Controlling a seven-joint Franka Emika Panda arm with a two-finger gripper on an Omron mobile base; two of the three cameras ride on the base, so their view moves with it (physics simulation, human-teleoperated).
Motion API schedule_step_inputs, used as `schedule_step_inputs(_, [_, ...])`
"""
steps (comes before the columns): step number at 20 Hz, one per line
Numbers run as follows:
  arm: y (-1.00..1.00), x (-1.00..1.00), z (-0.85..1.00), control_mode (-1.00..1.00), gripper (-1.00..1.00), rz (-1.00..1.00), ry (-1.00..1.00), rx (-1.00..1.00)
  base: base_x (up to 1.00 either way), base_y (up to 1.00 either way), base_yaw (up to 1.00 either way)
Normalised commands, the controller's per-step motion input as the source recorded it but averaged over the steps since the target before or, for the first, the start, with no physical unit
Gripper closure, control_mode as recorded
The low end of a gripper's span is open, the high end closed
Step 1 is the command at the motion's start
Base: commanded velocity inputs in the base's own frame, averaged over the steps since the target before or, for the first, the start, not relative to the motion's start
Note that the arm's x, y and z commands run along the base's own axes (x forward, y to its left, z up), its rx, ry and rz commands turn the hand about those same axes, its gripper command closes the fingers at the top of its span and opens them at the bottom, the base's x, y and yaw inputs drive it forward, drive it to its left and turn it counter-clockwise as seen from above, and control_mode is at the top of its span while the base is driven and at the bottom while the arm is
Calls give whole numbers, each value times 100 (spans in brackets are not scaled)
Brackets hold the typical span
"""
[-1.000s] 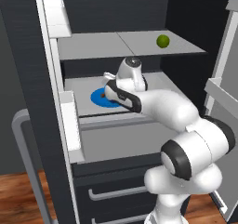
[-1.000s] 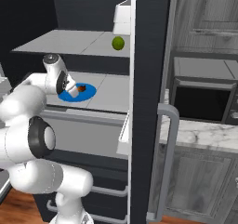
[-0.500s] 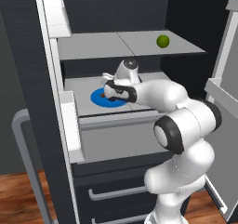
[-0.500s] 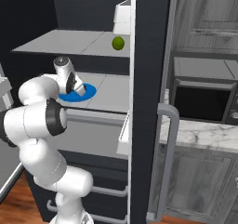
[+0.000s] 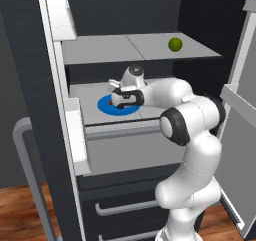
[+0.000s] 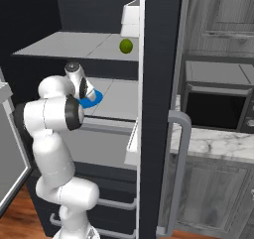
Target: Retrieve the chicken drumstick from the fridge and place it on the cutting board.
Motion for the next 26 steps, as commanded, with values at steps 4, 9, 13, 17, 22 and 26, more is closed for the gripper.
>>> schedule_step_inputs(4, [0, 53, -22, -100, -100, 0, 0, -3, 0, 0, 0])
schedule_step_inputs(9, [0, 48, -21, -100, -100, 0, 0, -4, 0, 0, 0])
schedule_step_inputs(13, [0, 25, -28, -100, -100, 0, 0, -4, 0, 0, 0])
schedule_step_inputs(17, [0, 0, -11, -100, 100, 1, 0, 0, 0, 0, 0])
schedule_step_inputs(22, [0, 0, 0, -100, 100, 0, 0, 0, 0, 0, 0])
schedule_step_inputs(26, [0, 0, 0, -100, 100, 0, 0, 0, 0, 0, 0])
